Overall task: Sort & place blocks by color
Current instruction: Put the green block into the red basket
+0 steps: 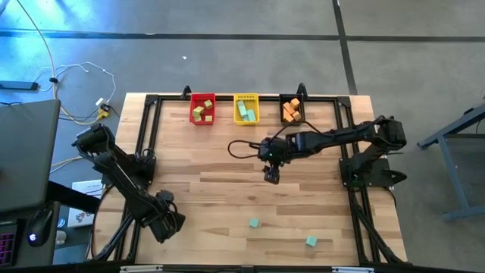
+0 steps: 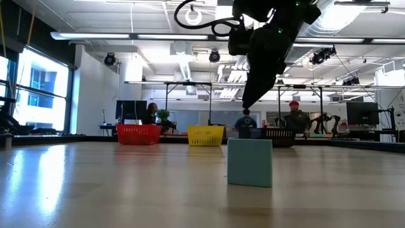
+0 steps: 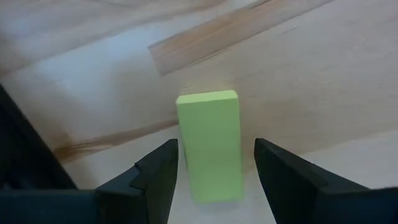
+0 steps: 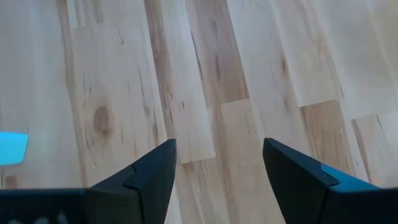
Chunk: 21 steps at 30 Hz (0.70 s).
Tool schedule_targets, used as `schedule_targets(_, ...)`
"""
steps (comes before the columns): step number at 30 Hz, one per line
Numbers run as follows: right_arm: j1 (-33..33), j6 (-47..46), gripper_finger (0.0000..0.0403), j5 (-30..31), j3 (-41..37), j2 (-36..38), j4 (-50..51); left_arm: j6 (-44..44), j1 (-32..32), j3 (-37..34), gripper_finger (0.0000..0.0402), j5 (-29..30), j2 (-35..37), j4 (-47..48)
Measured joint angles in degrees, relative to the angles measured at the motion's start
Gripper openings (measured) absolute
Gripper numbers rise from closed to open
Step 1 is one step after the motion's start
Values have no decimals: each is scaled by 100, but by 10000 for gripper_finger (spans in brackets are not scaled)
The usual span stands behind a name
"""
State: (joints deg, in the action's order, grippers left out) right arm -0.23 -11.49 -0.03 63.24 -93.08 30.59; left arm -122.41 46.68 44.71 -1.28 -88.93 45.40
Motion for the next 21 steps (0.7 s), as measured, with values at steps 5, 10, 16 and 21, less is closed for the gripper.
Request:
schedule_targets(5, 2, -25, 226, 1, 0, 0, 0, -1, 0, 7, 194, 0, -211, -64)
schedule_targets(10, 67, -21, 226, -57, 0, 0, 29, 66, -2, 28, 160, 34, -286, -93)
schedule_targets(16, 358, 205, 226, -557, 0, 0, -8, 483, -12, 22, 95, 261, -269, -67)
schedule_targets(21, 660, 561, 226, -657, 0, 0, -209, 923, -168, 14, 95, 664, -214, -8)
